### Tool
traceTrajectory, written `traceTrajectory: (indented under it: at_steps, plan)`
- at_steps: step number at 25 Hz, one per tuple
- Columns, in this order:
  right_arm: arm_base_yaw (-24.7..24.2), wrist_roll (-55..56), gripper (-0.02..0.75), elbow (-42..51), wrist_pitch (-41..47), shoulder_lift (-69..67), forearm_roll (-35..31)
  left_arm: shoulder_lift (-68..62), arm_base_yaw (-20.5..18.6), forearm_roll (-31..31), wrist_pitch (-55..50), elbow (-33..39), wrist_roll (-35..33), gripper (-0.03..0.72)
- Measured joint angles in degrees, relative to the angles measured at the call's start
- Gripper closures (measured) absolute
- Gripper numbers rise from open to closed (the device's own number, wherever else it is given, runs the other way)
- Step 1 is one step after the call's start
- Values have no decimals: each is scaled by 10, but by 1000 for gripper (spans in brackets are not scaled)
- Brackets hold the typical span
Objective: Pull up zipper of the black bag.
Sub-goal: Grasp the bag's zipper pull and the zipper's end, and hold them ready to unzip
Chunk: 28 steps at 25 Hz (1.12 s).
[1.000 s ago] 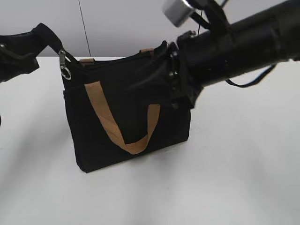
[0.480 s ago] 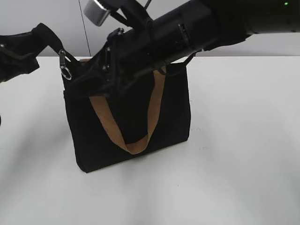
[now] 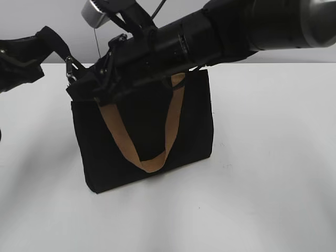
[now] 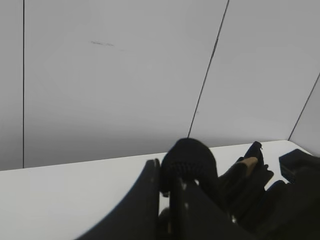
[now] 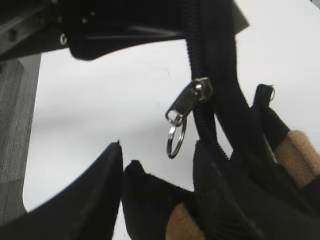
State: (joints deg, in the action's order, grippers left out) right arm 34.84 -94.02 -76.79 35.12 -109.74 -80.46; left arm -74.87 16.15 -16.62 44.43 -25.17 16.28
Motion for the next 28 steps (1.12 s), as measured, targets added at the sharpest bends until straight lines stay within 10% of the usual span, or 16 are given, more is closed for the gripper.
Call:
traceTrajectory:
  at_steps: [28]
  plan:
    - [28,19,443,-5,-76,-19,-47,0,0,0,-3,0,0,666]
